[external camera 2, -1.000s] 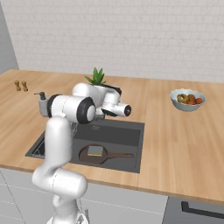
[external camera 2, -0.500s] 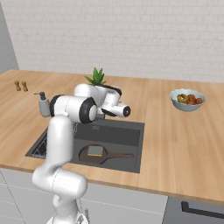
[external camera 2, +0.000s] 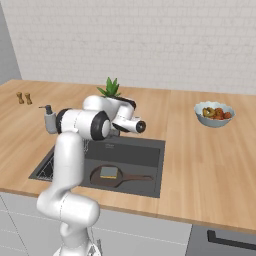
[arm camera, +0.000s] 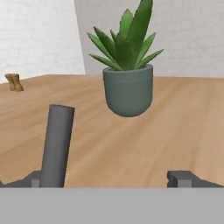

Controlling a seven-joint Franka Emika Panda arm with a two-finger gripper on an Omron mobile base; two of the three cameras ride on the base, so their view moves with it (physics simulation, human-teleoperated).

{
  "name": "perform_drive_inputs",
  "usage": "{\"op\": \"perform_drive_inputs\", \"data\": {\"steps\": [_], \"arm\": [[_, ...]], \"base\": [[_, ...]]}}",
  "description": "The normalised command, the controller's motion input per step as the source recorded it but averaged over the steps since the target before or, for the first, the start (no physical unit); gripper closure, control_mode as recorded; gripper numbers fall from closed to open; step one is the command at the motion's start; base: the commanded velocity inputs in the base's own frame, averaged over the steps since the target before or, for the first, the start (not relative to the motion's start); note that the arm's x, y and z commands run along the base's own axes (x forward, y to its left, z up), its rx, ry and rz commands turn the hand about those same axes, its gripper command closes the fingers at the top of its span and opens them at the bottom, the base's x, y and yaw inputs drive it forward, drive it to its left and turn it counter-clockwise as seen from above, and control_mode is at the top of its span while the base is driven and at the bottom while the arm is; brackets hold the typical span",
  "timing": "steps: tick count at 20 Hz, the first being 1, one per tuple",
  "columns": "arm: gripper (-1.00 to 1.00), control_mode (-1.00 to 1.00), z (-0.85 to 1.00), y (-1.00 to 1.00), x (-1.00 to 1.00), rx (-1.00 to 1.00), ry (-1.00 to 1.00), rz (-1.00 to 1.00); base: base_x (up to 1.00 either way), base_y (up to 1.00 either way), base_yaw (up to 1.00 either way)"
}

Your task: Pick the pan and sponge and place them into the sink. Then turn on the water.

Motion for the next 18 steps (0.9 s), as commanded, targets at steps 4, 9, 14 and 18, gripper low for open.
{"op": "perform_drive_inputs", "data": {"steps": [4, 9, 14, 18], "arm": [[-1.0, -1.0, 0.0, -0.7, 0.03, 0.0, 0.12, -0.11], [-1.0, -1.0, 0.0, -0.91, 0.0, 0.0, 0.13, -0.08], [-1.0, -1.0, 0.0, -1.0, 0.0, 0.0, 0.1, -0.02], [-1.0, -1.0, 0.0, -1.0, -0.11, 0.0, 0.02, 0.0]], "base": [[0.0, 0.0, 0.0], [0.0, 0.0, 0.0], [0.0, 0.0, 0.0], [0.0, 0.0, 0.0]]}}
